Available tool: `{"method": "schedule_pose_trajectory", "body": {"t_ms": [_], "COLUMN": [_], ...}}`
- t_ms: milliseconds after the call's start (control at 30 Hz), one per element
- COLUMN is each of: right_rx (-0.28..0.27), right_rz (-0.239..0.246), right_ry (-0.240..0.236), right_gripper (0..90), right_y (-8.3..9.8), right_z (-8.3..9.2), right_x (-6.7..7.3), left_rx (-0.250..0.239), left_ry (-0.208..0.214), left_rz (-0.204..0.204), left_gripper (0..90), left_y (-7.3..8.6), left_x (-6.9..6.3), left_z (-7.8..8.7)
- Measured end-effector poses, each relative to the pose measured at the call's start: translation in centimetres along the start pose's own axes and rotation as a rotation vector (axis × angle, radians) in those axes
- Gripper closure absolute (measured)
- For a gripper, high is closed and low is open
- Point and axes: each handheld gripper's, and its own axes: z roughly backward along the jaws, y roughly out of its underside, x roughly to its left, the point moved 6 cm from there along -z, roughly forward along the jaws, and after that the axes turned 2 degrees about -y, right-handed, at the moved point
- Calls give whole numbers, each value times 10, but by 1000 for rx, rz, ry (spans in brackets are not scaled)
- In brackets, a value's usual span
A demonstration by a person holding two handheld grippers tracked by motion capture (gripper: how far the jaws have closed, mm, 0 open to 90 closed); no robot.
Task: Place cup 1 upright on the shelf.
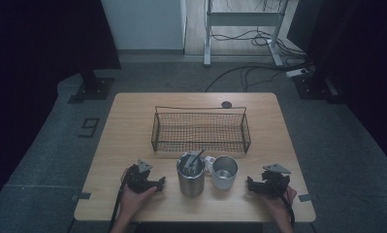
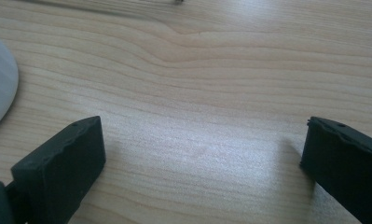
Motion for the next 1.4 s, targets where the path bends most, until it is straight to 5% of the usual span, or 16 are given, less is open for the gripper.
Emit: {"method": "schedule_pose_trajectory", "body": {"t_ms": [533, 667, 1100, 1400], "right_rx": [-3, -10, -7, -12], "right_rz": [1, 11, 29, 19], "right_ry": [2, -11, -28, -23], "right_gripper": [13, 23, 23, 41], "right_y": [0, 0, -2, -1], "right_z": [0, 1, -1, 1], "right_x": [6, 7, 7, 6], "left_rx": [-3, -13, -194, -273], "left_ry": [-17, 35, 100, 189], "left_rz": [25, 48, 77, 7], "left_gripper": [73, 95, 93, 92], "left_y": [0, -3, -22, -40], "left_x": [-2, -6, -8, -37], "left_z": [2, 5, 63, 86]}}
